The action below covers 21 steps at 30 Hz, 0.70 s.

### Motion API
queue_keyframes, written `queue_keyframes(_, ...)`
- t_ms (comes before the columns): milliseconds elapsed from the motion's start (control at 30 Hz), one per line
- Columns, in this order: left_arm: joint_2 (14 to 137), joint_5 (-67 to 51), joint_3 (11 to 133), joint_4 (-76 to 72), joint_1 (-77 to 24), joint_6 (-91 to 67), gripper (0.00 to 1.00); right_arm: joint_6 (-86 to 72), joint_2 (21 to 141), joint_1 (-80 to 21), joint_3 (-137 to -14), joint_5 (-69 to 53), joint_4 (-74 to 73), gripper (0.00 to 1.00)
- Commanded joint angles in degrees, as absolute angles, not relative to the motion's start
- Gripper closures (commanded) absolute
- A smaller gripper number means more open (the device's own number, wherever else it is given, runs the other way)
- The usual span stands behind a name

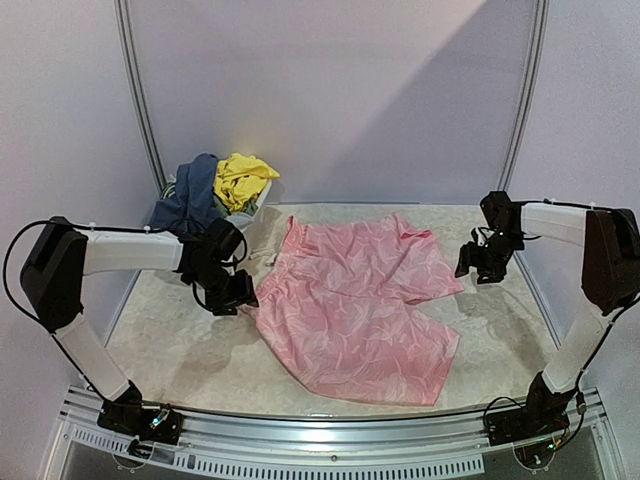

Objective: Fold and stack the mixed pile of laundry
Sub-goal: Flatten out the crumpled shorts at the center of the board.

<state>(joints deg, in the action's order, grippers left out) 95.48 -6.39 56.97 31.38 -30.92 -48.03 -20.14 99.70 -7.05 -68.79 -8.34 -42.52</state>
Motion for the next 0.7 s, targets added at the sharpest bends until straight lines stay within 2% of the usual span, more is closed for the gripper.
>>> queue_keyframes(0,96.35,-9.15,55.65,26.09,-28.27,-48.41,0.41,-19.95,99.82,-6.68,-67.87,-10.71,-39.86,0.34)
queue_keyframes(200,99.35,-12.75,56.16,24.37,-26.52,-45.7,0.42,-20.27,101.35,-6.04,-66.33,-10.86,-37.94,0.35)
queue_keyframes(367,101.2,-13.76,55.75,23.16,-25.8,-46.12,0.45,-22.85,104.43,-5.87,-65.81,-14.07,-35.16,0.42)
queue_keyframes(667,104.49,-15.02,55.46,21.25,-25.1,-47.0,0.5,-25.23,108.27,-5.89,-67.1,-14.7,-33.42,0.46)
